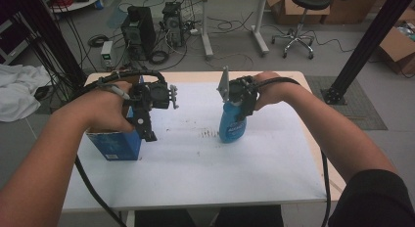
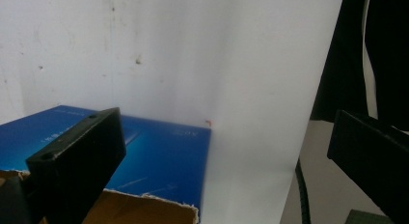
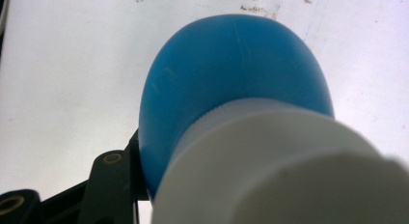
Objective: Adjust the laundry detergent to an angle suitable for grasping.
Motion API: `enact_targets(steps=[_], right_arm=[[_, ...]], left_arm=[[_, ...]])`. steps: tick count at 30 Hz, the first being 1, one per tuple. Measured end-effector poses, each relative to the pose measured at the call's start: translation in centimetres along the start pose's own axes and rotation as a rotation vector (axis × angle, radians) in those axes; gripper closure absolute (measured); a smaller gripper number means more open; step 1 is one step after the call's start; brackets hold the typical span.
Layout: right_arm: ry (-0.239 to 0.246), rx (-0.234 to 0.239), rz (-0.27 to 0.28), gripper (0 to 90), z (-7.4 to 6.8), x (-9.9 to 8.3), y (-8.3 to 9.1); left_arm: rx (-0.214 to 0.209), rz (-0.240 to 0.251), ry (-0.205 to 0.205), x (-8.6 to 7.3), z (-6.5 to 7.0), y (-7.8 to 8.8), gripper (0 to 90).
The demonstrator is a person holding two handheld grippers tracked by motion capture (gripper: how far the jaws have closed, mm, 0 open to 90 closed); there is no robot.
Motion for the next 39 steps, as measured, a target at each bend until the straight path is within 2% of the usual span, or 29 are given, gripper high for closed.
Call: enact_targets(steps=[10, 11, 13, 15, 16, 17, 18, 21, 22, 23, 24, 26, 28, 29, 30, 31, 32, 38, 39], right_arm=[[-0.077, 0.008, -0.007, 40.8, -0.2, -0.4, 2.6], [-0.104, 0.011, -0.001, 40.8, -0.3, -0.4, 3.1], [-0.112, 0.012, -0.001, 40.8, -0.3, -0.4, 3.2], [-0.153, 0.014, -0.006, 40.8, -0.2, -0.3, 3.5], [-0.153, 0.014, -0.006, 40.8, -0.2, -0.3, 3.5], [-0.187, 0.012, -0.022, 40.8, -0.1, -0.2, 3.5], [-0.187, 0.012, -0.022, 40.8, -0.1, -0.2, 3.5], [-0.246, 0.003, -0.046, 40.8, 0.1, -0.3, 3.4], [-0.294, -0.004, -0.057, 40.8, 0.4, -0.5, 3.3], [-0.319, -0.002, -0.060, 40.8, 0.5, -0.6, 3.2], [-0.319, -0.002, -0.060, 40.8, 0.5, -0.6, 3.2], [-0.368, 0.002, -0.053, 40.8, 0.7, -0.8, 3.2], [-0.452, -0.004, -0.031, 40.8, 0.7, -0.9, 3.3], [-0.452, -0.004, -0.031, 40.8, 0.7, -0.9, 3.3], [-0.475, -0.011, -0.024, 40.8, 0.7, -0.9, 3.4], [-0.527, -0.021, -0.008, 40.8, 0.6, -0.9, 3.4], [-0.527, -0.021, -0.008, 40.8, 0.6, -0.9, 3.4], [-0.619, -0.029, -0.032, 40.9, -0.3, -1.1, 2.7], [-0.649, -0.038, -0.045, 40.9, -0.6, -1.2, 2.4]], left_arm=[[0.007, 0.003, -0.007, 0.2, 0.1, 0.1, 0.3], [0.009, 0.005, -0.007, 0.2, 0.1, 0.1, 0.3], [0.010, 0.006, -0.010, 0.3, 0.1, 0.1, 0.3], [0.008, 0.004, -0.014, 0.3, 0.2, 0.0, 0.3], [0.009, 0.004, -0.014, 0.4, 0.2, 0.0, 0.3], [0.010, 0.005, -0.020, 0.4, 0.3, 0.0, 0.3], [0.010, 0.005, -0.020, 0.4, 0.3, 0.0, 0.3], [0.012, 0.010, -0.021, 0.5, 0.4, 0.1, 0.3], [0.015, 0.014, -0.021, 0.4, 0.4, 0.0, 0.3], [0.012, 0.012, -0.021, 0.4, 0.5, 0.1, 0.3], [0.012, 0.012, -0.021, 0.4, 0.5, 0.1, 0.3], [0.015, 0.015, -0.022, 0.4, 0.6, 0.0, 0.3], [0.016, 0.016, -0.024, 0.4, 0.7, 0.0, 0.3], [0.015, 0.019, -0.023, 0.4, 0.7, 0.0, 0.3], [0.016, 0.018, -0.023, 0.4, 0.7, 0.0, 0.3], [0.016, 0.019, -0.025, 0.4, 0.7, -0.1, 0.3], [0.016, 0.016, -0.026, 0.4, 0.7, -0.1, 0.3], [0.020, 0.017, -0.033, 0.6, 0.8, -0.2, 0.3], [0.021, 0.013, -0.035, 0.6, 0.8, -0.2, 0.3]])
Point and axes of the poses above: each handheld gripper's, and its own axes: y roughly backward along the jaws, x roughly out of its top, z roughly to its right, the point moved 6 cm from there along -y, roughly forward along the jaws, and after that the axes turned 5 degrees about -y, right-handed, at the moved point
